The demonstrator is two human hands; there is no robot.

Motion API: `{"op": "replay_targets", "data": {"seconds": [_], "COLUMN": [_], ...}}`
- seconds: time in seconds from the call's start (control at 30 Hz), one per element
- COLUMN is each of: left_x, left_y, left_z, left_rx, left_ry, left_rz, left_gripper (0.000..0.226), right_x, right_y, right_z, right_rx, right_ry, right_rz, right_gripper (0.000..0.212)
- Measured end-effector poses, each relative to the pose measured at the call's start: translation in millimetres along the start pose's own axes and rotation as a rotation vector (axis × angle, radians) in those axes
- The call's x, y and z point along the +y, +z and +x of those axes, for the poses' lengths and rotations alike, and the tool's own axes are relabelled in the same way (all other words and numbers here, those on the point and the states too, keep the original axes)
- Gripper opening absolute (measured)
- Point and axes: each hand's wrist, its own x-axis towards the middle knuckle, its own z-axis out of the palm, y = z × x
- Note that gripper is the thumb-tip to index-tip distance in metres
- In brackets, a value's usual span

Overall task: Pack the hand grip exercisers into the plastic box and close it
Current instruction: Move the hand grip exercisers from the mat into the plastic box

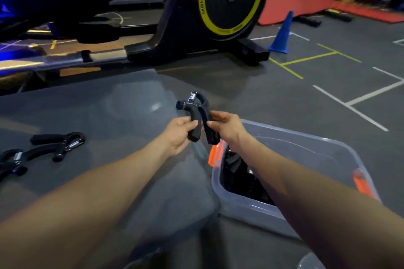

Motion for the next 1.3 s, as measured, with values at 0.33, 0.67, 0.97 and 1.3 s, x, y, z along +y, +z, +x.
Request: {"op": "replay_targets", "data": {"seconds": [0.33, 0.67, 0.97, 1.3], "left_x": [-34.5, -107.9, -158.4, -180.3], "left_y": [114.3, 180.1, 195.6, 183.7], "left_z": [11.5, 32.2, 47.0, 64.9], "left_rx": [-0.210, -0.195, -0.432, -0.452], "left_ry": [-0.036, 0.146, 0.197, 0.132], "left_rz": [-0.056, 1.095, 1.558, 1.651], "left_gripper": [0.034, 0.055, 0.085, 0.089], "right_x": [18.7, 97.9, 137.2, 166.4], "right_y": [-109.0, -221.4, -238.4, -234.9], "right_z": [-29.2, -56.4, -72.2, -59.4], "right_rx": [0.296, 0.625, 0.691, 0.644], "right_ry": [0.020, 0.353, 0.599, 0.590], "right_rz": [-0.022, -0.126, -0.316, -0.311], "right_gripper": [0.044, 0.037, 0.031, 0.045]}}
